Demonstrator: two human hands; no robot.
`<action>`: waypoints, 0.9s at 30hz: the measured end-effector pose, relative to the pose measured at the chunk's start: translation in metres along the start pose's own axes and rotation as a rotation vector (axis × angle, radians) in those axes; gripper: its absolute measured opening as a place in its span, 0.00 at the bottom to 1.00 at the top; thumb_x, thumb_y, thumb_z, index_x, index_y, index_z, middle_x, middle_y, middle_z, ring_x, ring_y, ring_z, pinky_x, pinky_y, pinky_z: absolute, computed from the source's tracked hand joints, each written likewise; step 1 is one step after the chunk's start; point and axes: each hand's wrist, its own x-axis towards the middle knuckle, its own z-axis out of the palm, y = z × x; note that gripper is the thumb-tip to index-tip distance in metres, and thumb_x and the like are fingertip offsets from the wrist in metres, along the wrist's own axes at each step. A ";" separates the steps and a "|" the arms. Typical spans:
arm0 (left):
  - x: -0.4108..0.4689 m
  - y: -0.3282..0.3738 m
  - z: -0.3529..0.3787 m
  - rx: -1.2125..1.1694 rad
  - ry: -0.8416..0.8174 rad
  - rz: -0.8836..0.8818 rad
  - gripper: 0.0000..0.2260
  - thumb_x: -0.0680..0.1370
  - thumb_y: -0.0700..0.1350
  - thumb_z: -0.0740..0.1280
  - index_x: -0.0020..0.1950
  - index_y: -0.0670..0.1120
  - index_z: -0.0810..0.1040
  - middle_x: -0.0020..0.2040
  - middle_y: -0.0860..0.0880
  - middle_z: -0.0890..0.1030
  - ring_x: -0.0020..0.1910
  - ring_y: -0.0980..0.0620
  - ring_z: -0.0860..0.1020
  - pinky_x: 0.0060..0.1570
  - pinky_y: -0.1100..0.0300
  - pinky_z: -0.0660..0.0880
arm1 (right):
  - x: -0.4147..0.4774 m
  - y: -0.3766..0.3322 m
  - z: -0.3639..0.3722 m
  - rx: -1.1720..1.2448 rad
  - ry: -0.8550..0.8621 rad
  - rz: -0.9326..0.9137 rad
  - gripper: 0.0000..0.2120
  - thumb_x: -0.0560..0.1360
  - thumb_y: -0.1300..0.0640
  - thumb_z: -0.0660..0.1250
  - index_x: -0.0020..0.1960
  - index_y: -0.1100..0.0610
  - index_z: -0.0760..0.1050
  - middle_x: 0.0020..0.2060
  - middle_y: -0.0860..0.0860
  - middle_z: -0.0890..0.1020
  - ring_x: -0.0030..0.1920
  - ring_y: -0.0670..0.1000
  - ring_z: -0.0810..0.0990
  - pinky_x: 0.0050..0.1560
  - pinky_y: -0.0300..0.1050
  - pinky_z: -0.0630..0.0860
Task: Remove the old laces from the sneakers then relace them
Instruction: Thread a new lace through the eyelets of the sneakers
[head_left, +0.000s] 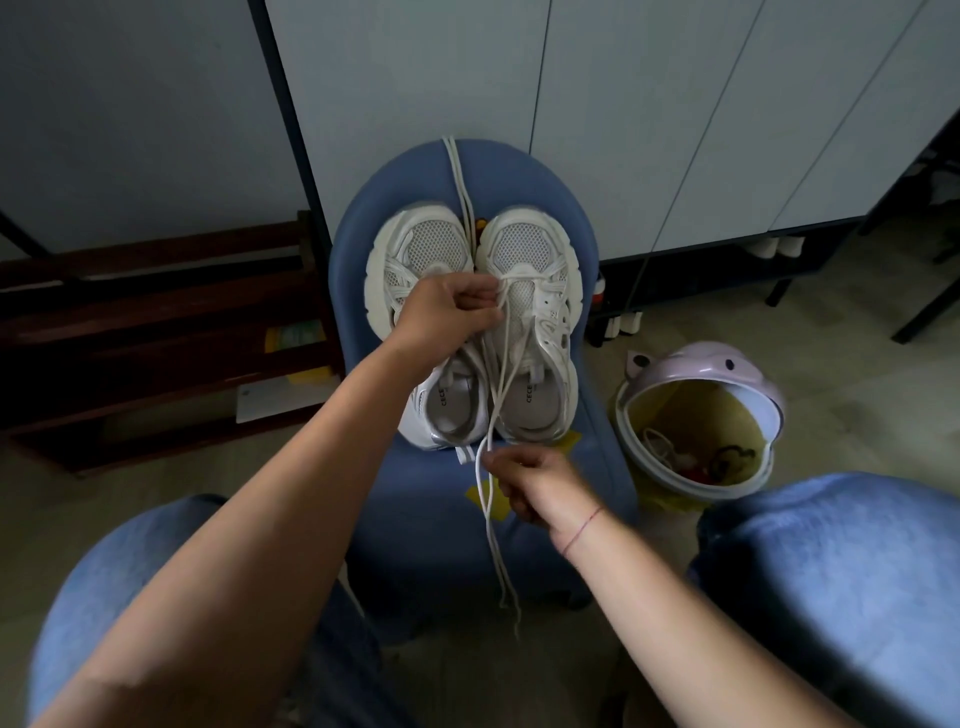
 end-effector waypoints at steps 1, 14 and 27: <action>0.000 0.000 0.000 -0.002 0.000 0.000 0.18 0.73 0.33 0.74 0.62 0.41 0.79 0.48 0.51 0.82 0.47 0.57 0.81 0.54 0.64 0.78 | 0.001 0.001 0.001 0.003 0.012 -0.015 0.04 0.75 0.62 0.68 0.41 0.58 0.78 0.20 0.48 0.68 0.17 0.42 0.62 0.18 0.32 0.58; 0.000 -0.001 0.001 -0.020 0.008 -0.005 0.19 0.72 0.31 0.73 0.62 0.41 0.79 0.46 0.52 0.82 0.46 0.58 0.80 0.54 0.63 0.78 | -0.011 -0.048 -0.036 -0.405 0.194 -0.394 0.11 0.76 0.50 0.66 0.41 0.56 0.79 0.29 0.48 0.76 0.27 0.43 0.73 0.32 0.36 0.72; 0.008 0.009 0.011 0.266 0.128 0.179 0.15 0.75 0.43 0.74 0.62 0.46 0.81 0.45 0.52 0.79 0.41 0.59 0.76 0.47 0.64 0.74 | 0.078 -0.109 -0.036 -0.215 0.430 -0.681 0.02 0.72 0.59 0.73 0.44 0.56 0.80 0.36 0.45 0.80 0.39 0.43 0.79 0.42 0.34 0.74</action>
